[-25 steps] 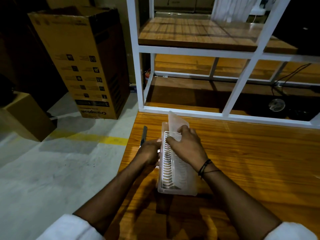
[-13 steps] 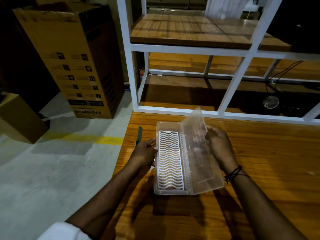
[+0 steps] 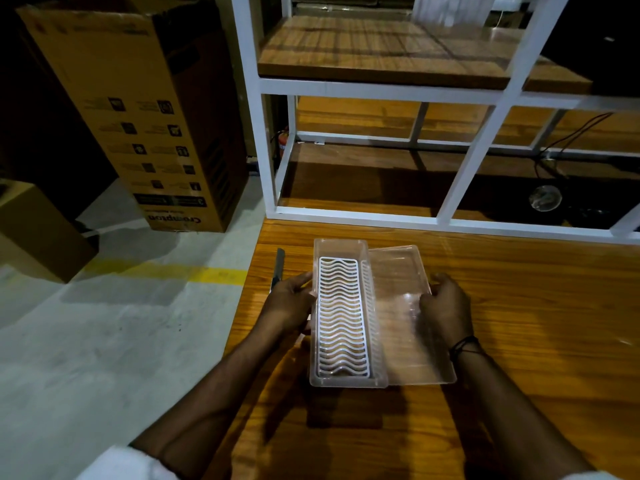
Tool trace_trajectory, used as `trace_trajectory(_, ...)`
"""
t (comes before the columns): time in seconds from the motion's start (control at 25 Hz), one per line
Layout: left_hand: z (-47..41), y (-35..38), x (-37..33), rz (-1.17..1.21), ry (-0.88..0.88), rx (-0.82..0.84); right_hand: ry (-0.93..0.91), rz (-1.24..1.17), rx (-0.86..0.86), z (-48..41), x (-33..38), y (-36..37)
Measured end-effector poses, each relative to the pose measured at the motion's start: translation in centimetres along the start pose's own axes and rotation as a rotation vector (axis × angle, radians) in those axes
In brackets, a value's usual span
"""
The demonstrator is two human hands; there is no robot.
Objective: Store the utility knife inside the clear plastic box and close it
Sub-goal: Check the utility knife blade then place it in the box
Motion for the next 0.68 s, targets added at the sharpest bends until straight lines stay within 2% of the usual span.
trace_trajectory(0.08, -0.3, -0.2, 0.2, -0.019, 0.005, -0.013, -0.003, 0.051, 0.006, 0.4, -0.4, 0.6)
trace_trajectory(0.16, -0.5, -0.3, 0.4, -0.032, 0.008, -0.017, -0.080, 0.338, -0.028, 0.9, -0.3, 0.8)
trace_trajectory(0.24, -0.4, -0.4, 0.3, -0.039, 0.009, -0.026, -0.234, 0.547, -0.047, 2.0, 0.7, 1.4)
trace_trajectory(0.4, -0.2, -0.4, 0.0, -0.127, 0.069, -0.043, -0.437, 0.662, 0.091, 3.6, 1.4, 4.7)
trace_trajectory(0.68, 0.7, -0.2, -1.5, -0.279, 0.167, -0.100, -0.416, 0.686, 0.188, 3.4, 0.5, 6.0)
Point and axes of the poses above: each hand's wrist, its own z-axis away from the middle knuckle, its own y-axis out of the palm, x = y × z, the point moved 9 cm from there along -z, towards the middle knuckle, and after that the axes turned 8 degrees about z, right-handed, at the moved point
